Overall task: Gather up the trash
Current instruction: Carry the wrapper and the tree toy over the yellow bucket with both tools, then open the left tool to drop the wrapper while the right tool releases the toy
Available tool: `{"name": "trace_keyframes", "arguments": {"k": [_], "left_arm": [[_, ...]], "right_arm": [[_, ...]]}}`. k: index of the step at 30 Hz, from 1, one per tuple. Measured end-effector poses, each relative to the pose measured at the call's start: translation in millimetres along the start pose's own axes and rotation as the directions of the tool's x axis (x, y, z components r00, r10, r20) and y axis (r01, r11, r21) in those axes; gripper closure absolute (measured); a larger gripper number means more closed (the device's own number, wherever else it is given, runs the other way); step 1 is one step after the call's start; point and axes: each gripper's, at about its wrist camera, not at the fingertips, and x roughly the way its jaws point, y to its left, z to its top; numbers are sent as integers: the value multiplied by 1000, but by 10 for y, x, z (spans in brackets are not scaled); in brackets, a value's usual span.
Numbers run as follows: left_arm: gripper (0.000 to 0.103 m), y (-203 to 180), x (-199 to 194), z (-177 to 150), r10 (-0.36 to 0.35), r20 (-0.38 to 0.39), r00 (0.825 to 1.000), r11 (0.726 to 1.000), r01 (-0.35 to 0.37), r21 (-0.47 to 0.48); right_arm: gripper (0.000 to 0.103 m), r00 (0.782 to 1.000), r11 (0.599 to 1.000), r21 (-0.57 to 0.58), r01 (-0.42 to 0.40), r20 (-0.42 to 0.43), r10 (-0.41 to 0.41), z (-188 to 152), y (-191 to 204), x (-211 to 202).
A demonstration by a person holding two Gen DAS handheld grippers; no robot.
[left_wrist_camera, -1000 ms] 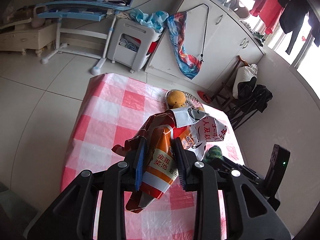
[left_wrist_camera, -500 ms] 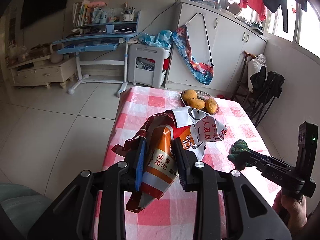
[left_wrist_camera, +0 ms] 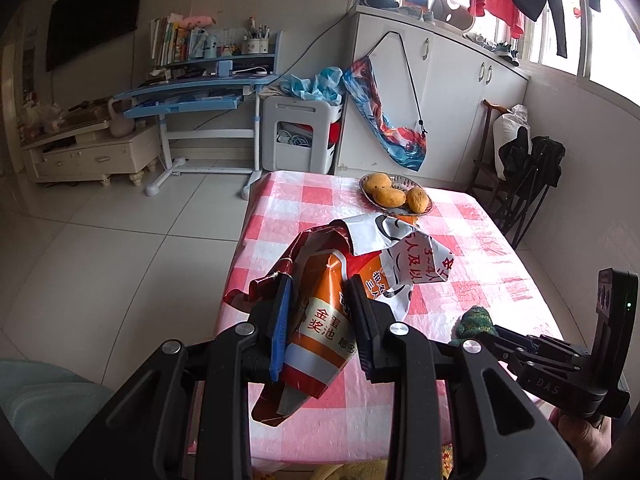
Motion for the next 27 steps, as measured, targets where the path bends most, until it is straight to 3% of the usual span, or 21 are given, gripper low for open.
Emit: {"name": "trace_keyframes", "arguments": {"k": [10, 16, 20, 21, 24, 27], "left_arm": [[75, -99, -109, -190, -2, -16, 1000, 1000, 3, 11], [75, -131, -165, -368, -3, -35, 999, 1000, 4, 19], [75, -165, -208, -507, -1, -51, 999, 999, 3, 32], [75, -182, -221, -539, 0, -54, 999, 999, 2, 35], [75, -212, -264, -651, -6, -68, 998, 999, 8, 40], [75, -278, -292, -805, -20, -99, 995, 998, 25, 50]], "right_arm": [[73, 999, 999, -31, -28, -16, 27, -353, 188, -263], [72, 992, 994, -100, -49, -125, 36, -802, 446, -311], [67, 972, 990, -133, -55, -234, 22, -1089, 541, -247], [63, 973, 989, -140, -47, -231, 14, -1131, 548, -270], [37, 989, 992, -126, -11, -147, -8, -1095, 519, -435], [32, 1000, 998, -55, 6, -1, -6, -975, 408, -696]]}}
